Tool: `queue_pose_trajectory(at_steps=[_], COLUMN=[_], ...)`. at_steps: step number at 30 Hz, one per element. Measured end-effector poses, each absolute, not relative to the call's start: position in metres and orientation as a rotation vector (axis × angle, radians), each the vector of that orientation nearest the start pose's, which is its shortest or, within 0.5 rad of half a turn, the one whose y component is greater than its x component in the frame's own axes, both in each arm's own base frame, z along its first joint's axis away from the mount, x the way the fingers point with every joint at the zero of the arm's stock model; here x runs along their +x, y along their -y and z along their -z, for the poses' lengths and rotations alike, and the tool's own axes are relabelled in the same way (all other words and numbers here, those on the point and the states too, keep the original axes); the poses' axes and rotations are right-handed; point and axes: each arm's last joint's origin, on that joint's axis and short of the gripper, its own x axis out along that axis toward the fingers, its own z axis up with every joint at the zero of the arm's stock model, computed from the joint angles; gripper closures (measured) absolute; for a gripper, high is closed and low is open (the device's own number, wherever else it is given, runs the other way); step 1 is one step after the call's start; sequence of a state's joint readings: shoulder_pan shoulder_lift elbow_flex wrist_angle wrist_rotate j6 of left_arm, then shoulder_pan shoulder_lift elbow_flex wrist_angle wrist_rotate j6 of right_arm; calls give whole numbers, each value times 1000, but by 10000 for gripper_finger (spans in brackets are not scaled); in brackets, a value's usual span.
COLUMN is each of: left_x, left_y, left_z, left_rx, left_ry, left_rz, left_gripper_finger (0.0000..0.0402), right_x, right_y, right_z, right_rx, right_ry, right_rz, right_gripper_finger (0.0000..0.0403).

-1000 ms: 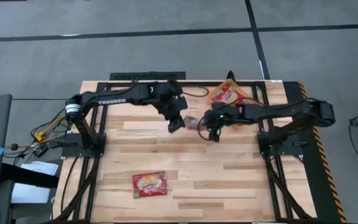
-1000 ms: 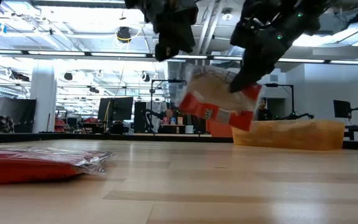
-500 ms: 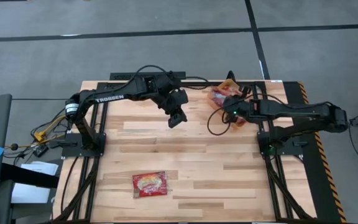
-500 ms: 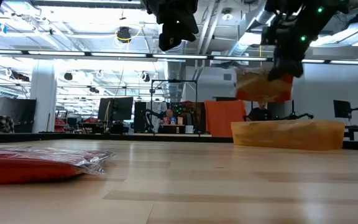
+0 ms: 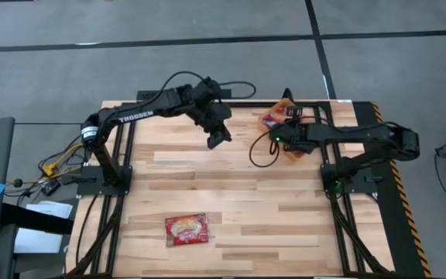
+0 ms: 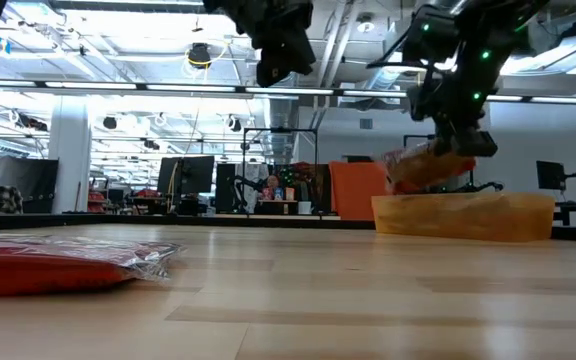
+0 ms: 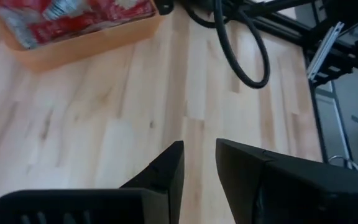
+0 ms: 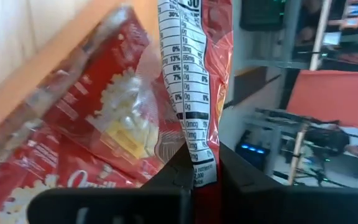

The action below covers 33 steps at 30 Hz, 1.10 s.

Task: Sort popcorn bags into baskets
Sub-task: Put the red popcorn bag into the orange bin

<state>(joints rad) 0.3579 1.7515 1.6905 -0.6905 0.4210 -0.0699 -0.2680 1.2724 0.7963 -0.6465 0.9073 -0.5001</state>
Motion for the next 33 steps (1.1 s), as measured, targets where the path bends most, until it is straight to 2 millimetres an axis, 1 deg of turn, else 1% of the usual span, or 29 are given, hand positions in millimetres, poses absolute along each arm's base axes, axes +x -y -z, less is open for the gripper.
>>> queue_pose_trajectory(at_steps=[5,10,13,18,22,26,29,33], left_x=[356,349,345,339,336,336,337,337], left_y=[-143,-159,-170,-184,-192,-195,-198,-204], left_z=[-343,-343,-344,-345,-346,-344,-337,-326], left_rx=[-309,-268,-255,-261,-253,-238,-266,-297], left_ry=[-701,-685,-673,-647,-632,-614,-598,-560], left_rz=[8,2,-20,-51,-67,-76,-93,-100], left_gripper_finger=[322,308,288,252,234,230,230,229], right_x=[215,218,216,208,199,198,199,197], right_y=[91,91,87,82,79,75,73,73], right_z=[-212,-215,-222,-233,-233,-230,-229,-232], right_rx=[-695,-704,-697,-633,-552,-428,-322,-235], right_ry=[-1380,-1344,-1295,-1234,-1249,-1222,-1173,-1128], right_rz=[692,703,717,762,798,753,770,794], right_gripper_finger=[347,317,284,214,168,159,166,173])
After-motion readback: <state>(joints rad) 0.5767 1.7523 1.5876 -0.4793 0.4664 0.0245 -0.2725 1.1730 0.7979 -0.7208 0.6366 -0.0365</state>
